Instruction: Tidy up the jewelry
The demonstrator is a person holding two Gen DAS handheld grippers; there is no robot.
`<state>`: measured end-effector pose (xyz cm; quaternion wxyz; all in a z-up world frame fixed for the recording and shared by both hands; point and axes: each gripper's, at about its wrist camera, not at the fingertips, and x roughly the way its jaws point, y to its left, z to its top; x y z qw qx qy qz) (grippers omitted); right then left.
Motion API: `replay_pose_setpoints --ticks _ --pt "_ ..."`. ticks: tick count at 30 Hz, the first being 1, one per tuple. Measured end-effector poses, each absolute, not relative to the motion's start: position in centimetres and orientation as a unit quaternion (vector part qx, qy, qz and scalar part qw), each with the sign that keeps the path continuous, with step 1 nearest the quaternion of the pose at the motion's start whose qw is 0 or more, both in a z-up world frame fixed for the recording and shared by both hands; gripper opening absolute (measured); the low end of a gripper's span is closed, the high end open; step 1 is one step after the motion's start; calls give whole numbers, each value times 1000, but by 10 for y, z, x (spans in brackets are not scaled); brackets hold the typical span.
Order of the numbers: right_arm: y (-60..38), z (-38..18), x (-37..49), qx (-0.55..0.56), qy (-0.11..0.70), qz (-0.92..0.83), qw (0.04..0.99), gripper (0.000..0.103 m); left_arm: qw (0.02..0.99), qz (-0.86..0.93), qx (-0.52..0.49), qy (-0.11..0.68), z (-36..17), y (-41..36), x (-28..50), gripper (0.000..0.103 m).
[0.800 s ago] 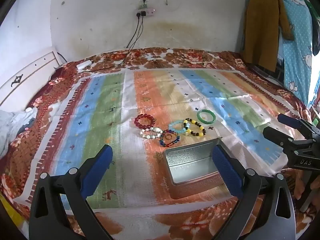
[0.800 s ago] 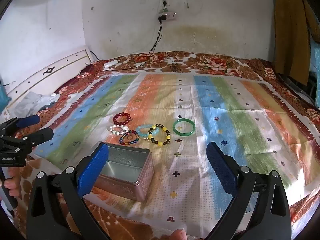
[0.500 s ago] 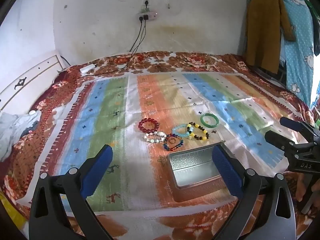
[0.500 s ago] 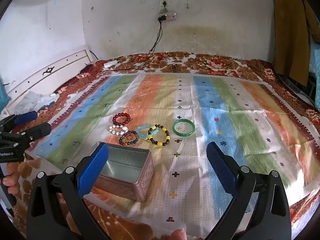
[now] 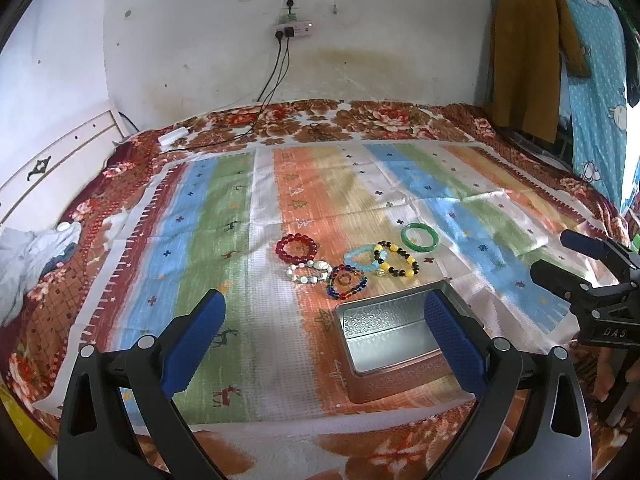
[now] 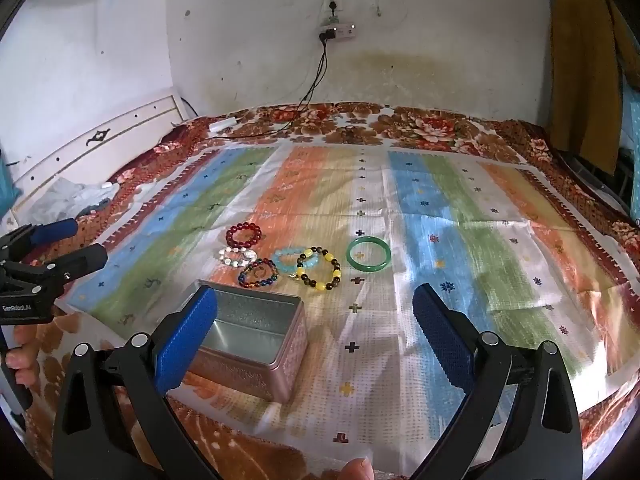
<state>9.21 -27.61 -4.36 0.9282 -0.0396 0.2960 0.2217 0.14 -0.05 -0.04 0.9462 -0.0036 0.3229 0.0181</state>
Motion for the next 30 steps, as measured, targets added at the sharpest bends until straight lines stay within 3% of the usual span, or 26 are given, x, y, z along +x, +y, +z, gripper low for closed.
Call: replay_pose_setpoints --ticks 30 --pt "-256 -59 116 -60 305 212 926 99 943 22 6 331 -20 -3 28 97"
